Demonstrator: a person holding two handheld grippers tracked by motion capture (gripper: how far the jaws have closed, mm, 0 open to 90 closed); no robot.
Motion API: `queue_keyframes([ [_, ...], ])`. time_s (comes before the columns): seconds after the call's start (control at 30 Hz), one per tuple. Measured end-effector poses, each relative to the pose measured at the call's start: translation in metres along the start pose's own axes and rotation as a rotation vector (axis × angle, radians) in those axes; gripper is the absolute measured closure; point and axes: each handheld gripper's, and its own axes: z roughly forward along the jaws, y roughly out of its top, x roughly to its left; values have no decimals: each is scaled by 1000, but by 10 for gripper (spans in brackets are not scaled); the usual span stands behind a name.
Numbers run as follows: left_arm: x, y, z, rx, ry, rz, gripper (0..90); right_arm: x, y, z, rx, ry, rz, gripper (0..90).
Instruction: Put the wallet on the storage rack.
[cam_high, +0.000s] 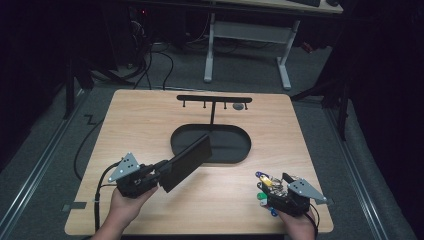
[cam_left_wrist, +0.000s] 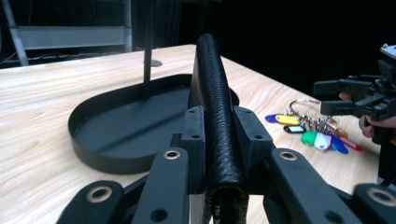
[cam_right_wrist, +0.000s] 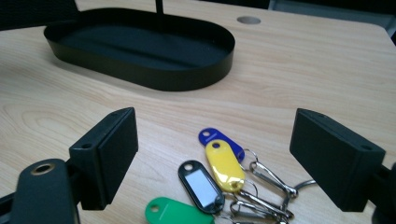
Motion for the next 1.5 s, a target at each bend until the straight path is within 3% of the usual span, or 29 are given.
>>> queue_keyframes([
  [0.3, 5, 15, 31, 34, -14, 36, 759, 3, 4, -6, -19, -20, -20, 168],
  [0.4, 10, 18, 41, 47, -18, 44, 759, 1, 4, -8, -24, -36, 0, 171],
  [0.73, 33, 18, 79, 67, -20, 1, 758, 3, 4, -2, -6, -47, 4, 183],
  [0.8, 34, 19, 86, 80, -19, 8, 758, 2, 3, -2, 0, -48, 1, 183],
  [1.2, 30, 25, 121, 109, -22, 31, 757, -2, 1, -5, -6, -50, 8, 184],
  [1.33, 23, 23, 135, 121, -50, 22, 757, -1, 1, -5, -6, -47, 6, 185],
  [1.5, 14, 23, 146, 113, -68, 40, 755, 0, 1, -3, -4, -43, 11, 186],
])
